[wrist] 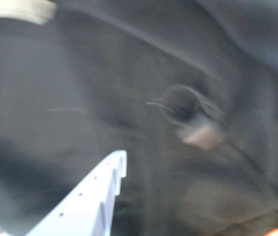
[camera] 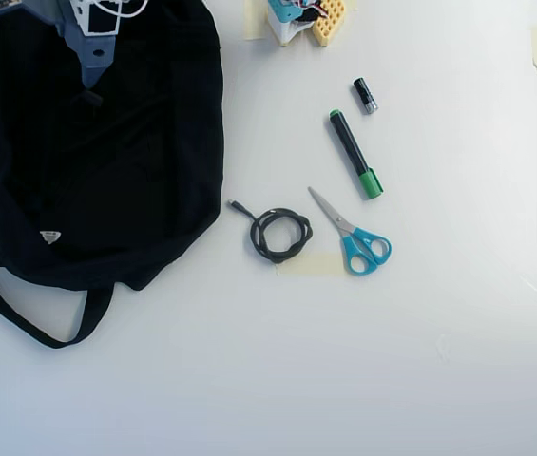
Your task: Put the bike light into the black bag
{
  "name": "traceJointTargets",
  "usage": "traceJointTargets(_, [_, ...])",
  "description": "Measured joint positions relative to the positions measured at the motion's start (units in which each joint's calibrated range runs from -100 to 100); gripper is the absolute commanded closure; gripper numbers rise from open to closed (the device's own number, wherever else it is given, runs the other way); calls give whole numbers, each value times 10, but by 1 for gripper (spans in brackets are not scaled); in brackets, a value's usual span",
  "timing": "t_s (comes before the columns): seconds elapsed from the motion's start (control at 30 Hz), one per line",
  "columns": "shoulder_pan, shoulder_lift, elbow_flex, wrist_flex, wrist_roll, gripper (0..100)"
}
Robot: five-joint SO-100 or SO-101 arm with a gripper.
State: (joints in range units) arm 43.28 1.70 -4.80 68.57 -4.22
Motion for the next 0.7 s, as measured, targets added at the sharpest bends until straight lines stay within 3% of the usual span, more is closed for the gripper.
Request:
traceJointTargets(0.13, [-204,-138,-13,40,0,50])
traceJointTargets(0.17, [-293,-174,-13,40,-4,50])
traceJointTargets(0.23, [-354,-245,-6,94,-45,60])
traceJointTargets(0.3, [-381,-263,5,123,-47,67])
traceJointTargets(0.43, [-454,-299,53,164,-44,98])
traceJointTargets(0.7, [-471,-316,163,177,-40,98])
